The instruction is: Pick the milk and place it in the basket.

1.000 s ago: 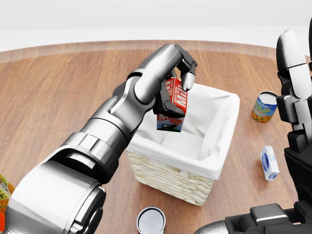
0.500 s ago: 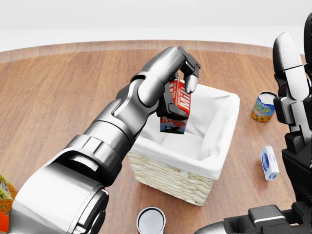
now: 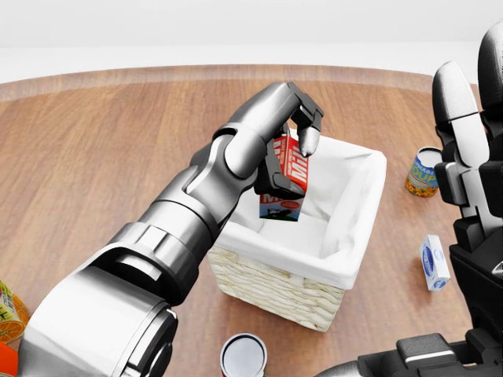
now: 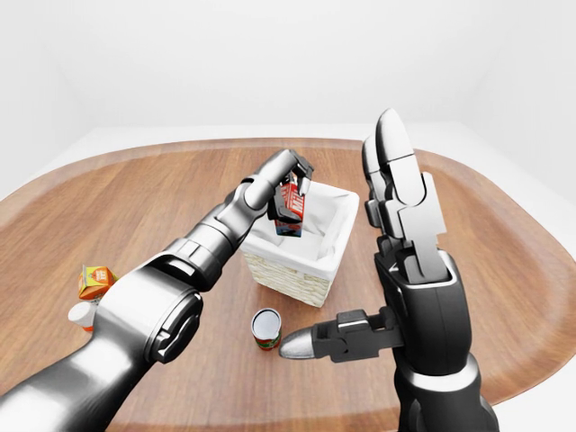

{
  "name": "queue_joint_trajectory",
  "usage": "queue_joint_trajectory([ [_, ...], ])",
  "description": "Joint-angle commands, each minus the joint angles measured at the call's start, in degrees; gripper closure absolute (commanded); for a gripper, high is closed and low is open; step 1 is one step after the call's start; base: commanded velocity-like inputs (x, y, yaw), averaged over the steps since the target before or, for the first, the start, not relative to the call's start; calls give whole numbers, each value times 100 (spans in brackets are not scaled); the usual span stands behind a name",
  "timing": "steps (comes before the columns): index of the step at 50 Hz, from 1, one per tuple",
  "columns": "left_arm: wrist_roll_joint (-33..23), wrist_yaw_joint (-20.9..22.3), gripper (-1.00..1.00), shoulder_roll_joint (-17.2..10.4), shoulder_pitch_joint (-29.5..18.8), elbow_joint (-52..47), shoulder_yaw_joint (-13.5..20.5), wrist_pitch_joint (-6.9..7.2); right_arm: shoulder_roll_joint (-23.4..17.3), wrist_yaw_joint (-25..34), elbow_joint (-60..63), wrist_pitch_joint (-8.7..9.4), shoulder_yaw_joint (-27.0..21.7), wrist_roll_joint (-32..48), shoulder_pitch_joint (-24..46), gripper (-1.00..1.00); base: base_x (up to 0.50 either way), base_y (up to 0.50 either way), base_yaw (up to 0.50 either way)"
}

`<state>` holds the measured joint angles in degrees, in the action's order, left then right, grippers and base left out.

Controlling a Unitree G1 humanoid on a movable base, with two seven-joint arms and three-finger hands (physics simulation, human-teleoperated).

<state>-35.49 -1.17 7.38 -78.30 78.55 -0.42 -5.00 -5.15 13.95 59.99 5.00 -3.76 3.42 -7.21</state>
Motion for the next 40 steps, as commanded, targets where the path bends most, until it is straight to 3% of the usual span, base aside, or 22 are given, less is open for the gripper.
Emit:
queue_joint_trajectory([
  [1, -118, -165, 100, -7, -102, -136, 209, 0, 59, 54, 0, 0, 51, 66, -68, -100, 0, 0, 0],
  [40, -129, -233, 100, 26, 73, -91, 286, 0, -137, -93, 0, 0, 6, -158, -90, -100, 0, 0, 0],
])
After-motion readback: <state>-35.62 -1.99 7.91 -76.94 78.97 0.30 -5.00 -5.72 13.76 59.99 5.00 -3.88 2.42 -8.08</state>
